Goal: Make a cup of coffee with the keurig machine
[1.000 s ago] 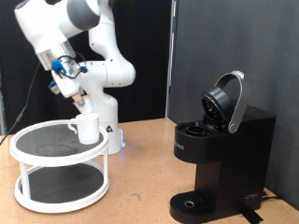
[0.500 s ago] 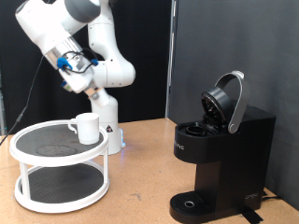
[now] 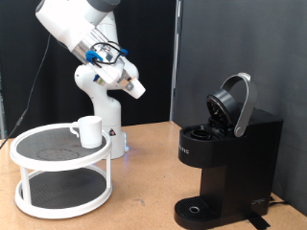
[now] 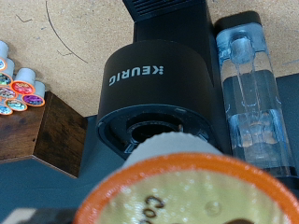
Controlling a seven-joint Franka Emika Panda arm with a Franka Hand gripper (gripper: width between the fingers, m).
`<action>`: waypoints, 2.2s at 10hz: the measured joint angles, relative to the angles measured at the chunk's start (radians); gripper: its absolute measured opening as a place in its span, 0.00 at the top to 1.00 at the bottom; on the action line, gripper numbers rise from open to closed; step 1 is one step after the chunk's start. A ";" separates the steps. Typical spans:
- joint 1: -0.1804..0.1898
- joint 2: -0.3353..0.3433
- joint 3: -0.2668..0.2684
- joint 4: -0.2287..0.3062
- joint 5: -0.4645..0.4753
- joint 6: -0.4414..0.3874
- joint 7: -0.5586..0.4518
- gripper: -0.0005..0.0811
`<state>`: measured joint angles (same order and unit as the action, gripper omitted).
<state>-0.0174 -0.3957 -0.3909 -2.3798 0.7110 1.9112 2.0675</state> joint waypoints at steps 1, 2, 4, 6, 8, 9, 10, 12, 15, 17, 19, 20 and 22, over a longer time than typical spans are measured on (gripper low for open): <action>0.001 0.001 -0.007 0.000 0.023 -0.009 -0.024 0.53; 0.003 0.006 -0.019 0.007 0.062 -0.044 -0.043 0.53; 0.020 0.028 -0.018 0.042 0.128 -0.096 -0.049 0.53; 0.045 0.056 0.017 0.077 0.142 -0.090 -0.030 0.53; 0.066 0.068 0.063 0.096 0.151 -0.060 -0.024 0.53; 0.077 0.073 0.087 0.105 0.156 -0.047 -0.021 0.53; 0.088 0.079 0.109 0.114 0.162 -0.038 -0.018 0.53; 0.098 0.084 0.145 0.119 0.162 -0.016 -0.002 0.53; 0.097 0.087 0.166 0.115 0.162 0.020 0.016 0.53; 0.097 0.089 0.166 0.115 0.159 -0.008 0.014 0.53; 0.100 0.104 0.188 0.116 0.159 0.025 0.015 0.53; 0.100 0.115 0.207 0.116 0.153 0.050 0.016 0.53; 0.101 0.137 0.240 0.117 0.126 0.085 0.016 0.53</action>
<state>0.0835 -0.2589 -0.1505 -2.2626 0.8369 1.9965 2.0834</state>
